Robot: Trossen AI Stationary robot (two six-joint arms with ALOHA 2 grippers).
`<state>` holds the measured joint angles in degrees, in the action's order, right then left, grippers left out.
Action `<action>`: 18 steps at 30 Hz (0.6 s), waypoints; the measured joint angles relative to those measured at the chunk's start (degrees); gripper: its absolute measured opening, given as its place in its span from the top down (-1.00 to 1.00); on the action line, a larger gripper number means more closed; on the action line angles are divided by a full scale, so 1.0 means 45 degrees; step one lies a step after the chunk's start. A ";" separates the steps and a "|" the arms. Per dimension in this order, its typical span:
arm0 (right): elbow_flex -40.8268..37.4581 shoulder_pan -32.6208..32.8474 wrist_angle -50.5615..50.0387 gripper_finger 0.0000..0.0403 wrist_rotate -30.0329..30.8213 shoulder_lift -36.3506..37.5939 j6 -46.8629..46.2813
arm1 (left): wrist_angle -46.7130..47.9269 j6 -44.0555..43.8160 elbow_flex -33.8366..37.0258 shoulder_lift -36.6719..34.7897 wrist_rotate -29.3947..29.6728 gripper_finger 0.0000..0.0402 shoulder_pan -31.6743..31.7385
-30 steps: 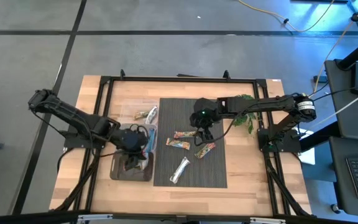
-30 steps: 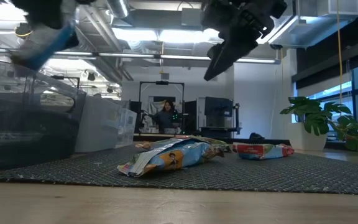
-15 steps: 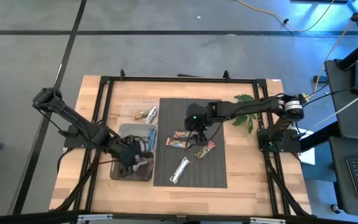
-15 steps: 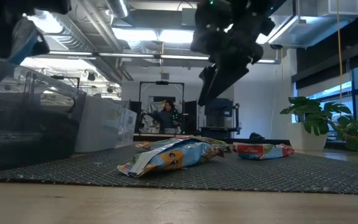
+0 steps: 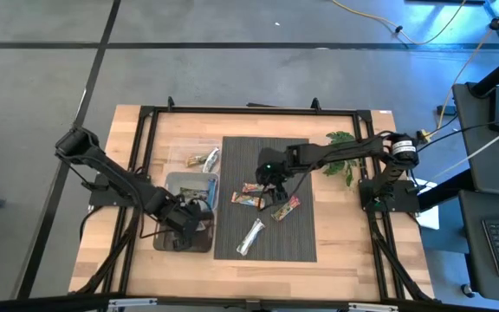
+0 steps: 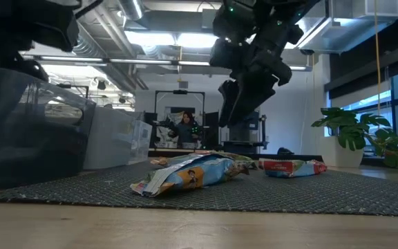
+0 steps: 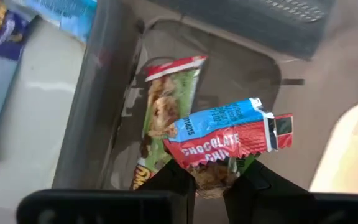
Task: Pick and place Granola Bars by type
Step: Put the red granola bar into the black bin
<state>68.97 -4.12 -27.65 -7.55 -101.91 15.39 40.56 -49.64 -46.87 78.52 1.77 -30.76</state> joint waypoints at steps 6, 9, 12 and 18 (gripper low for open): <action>0.0005 0.0028 0.0297 -0.33 0.0010 -0.0582 0.0006 | 0.0017 -0.0486 0.0000 0.0411 -0.0064 0.72 0.0000; 0.0000 0.0049 0.0616 -0.33 0.0005 -0.0917 0.0002 | -0.0024 -0.0803 0.0005 0.0442 -0.0085 0.71 0.0000; 0.0000 0.0048 0.0701 -0.33 0.0010 -0.1217 -0.0017 | -0.0006 -0.1036 0.0005 0.0442 -0.0100 0.67 0.0024; 0.0005 0.0039 0.0954 -0.33 0.0024 -0.1476 -0.0021 | 0.0008 -0.1041 0.0005 0.0437 -0.0187 0.52 0.0024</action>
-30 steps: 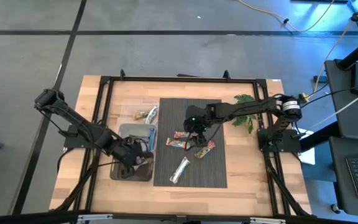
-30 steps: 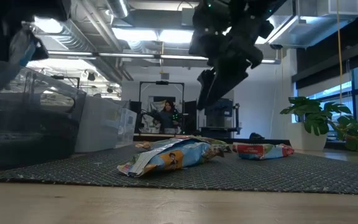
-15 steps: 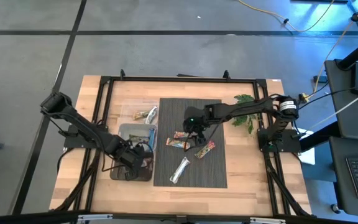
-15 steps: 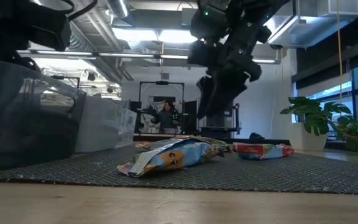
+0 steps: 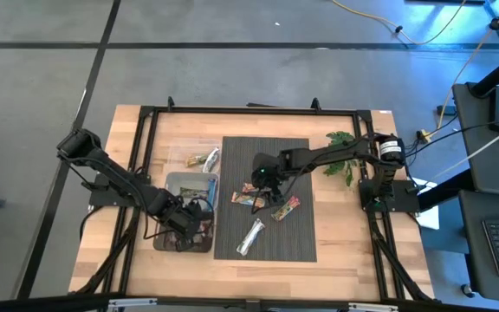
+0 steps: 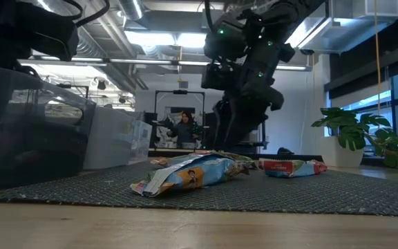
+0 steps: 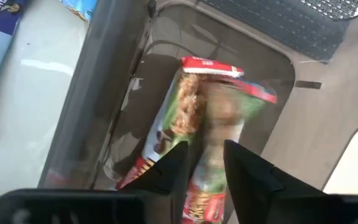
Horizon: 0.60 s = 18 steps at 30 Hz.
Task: Pick and place Granola Bars by type
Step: Put the red granola bar into the black bin
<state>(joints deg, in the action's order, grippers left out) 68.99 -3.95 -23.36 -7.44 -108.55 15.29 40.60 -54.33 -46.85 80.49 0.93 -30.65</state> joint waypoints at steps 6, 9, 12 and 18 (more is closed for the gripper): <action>-0.0002 0.0000 -0.0011 -0.33 0.0524 0.0000 0.0024 | 0.0000 0.0309 0.0000 0.0000 -0.0356 0.38 0.0000; 0.0000 0.0000 0.0006 -0.33 0.0651 0.0000 0.0029 | -0.0039 0.0333 0.0000 0.0000 -0.0437 0.37 0.0000; 0.0000 0.0000 0.0010 -0.33 0.0656 0.0000 0.0029 | -0.0221 0.0343 0.0000 0.0000 -0.0442 0.37 0.0000; 0.0000 0.0000 0.0006 -0.33 0.0654 -0.0136 -0.0294 | -0.1304 0.0874 0.0000 0.0000 -0.0451 0.37 0.0000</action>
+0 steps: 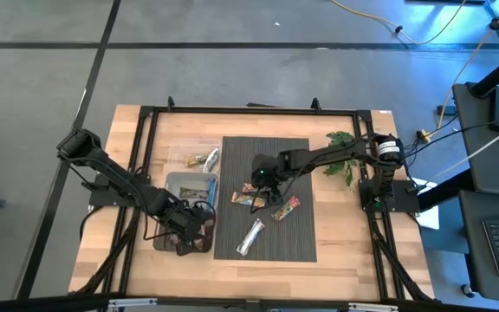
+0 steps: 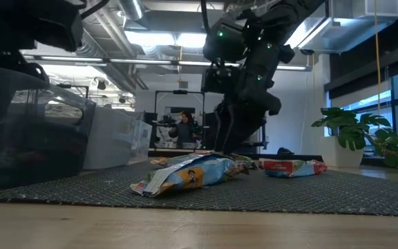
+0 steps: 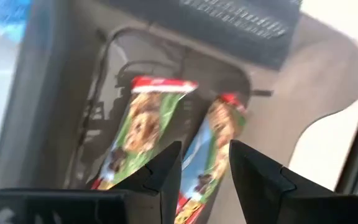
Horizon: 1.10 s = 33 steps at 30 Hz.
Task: Pick and place Granola Bars by type
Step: Put the red granola bar into the black bin
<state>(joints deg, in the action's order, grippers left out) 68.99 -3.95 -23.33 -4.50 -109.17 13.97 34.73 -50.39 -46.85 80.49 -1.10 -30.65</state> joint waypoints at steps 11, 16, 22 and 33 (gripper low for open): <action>0.0000 0.0000 0.0464 -0.21 0.0900 -0.0748 -0.0101 | -0.0819 0.0213 -0.0001 -0.0337 -0.0098 0.37 0.0000; 0.0000 -0.0009 0.0447 0.02 0.0895 -0.0748 -0.0390 | -0.0889 0.1028 -0.0005 -0.1128 0.0356 0.37 0.0010; 0.0000 -0.0010 0.0383 0.29 0.0890 -0.0748 -0.0487 | -0.1820 0.2711 -0.0005 -0.1712 0.2059 0.37 0.0010; 0.0000 -0.0010 0.0427 0.60 0.0885 -0.0715 -0.0726 | -0.5196 0.5709 -0.0005 -0.1710 0.2653 0.37 0.0000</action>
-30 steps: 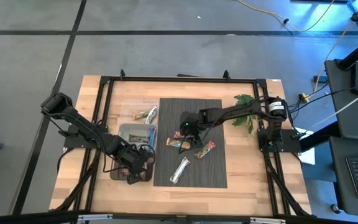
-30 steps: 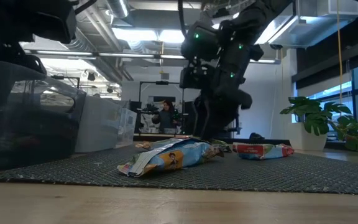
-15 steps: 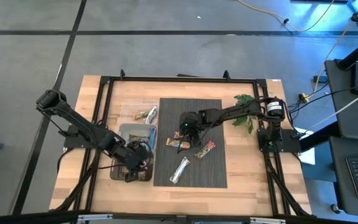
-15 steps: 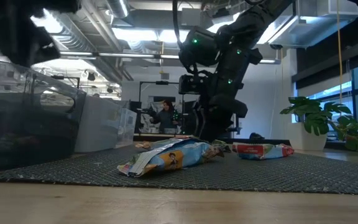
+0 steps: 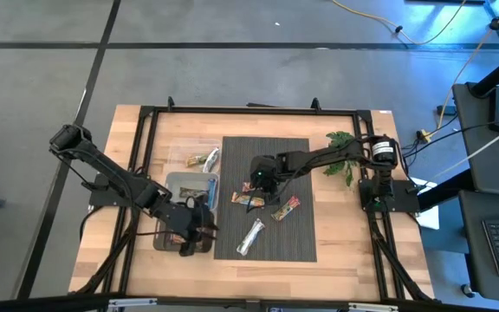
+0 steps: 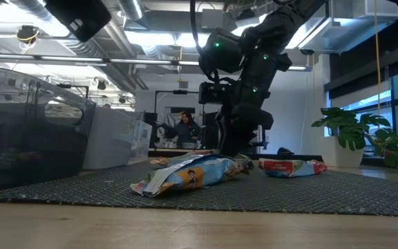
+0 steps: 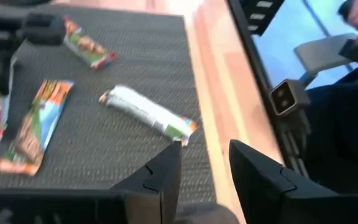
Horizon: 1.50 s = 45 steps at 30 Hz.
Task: Pick and place Granola Bars by type
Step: Put the red granola bar into the black bin
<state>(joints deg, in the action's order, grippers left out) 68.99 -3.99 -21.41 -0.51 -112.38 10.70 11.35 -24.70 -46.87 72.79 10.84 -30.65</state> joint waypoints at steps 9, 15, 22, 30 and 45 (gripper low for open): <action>0.0000 0.0191 0.0488 0.63 0.0005 0.1714 -0.0113 | -0.0097 0.1421 0.0000 0.0002 0.2573 0.37 0.0010; 0.0000 0.0915 0.1584 0.64 -0.0049 0.3875 -0.0306 | -0.0195 0.2702 0.0000 0.0010 0.4395 0.37 -0.0010; 0.0015 0.1907 0.3331 0.64 -0.0041 0.5595 0.0425 | -0.1851 0.4767 0.0000 0.0015 0.6921 0.37 0.0009; 0.0015 0.2764 0.4574 0.64 -0.0146 0.5521 0.1080 | -0.5133 0.7031 -0.0005 0.0019 0.7348 0.37 0.0121; 0.0015 0.3079 0.4817 0.64 -0.0234 0.5292 0.1069 | -0.6867 0.7770 -0.0005 0.0019 0.5195 0.37 0.1156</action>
<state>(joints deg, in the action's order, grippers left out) 69.06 9.87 0.27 -1.57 -88.57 15.51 -19.55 10.26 -46.89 72.88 34.22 -25.45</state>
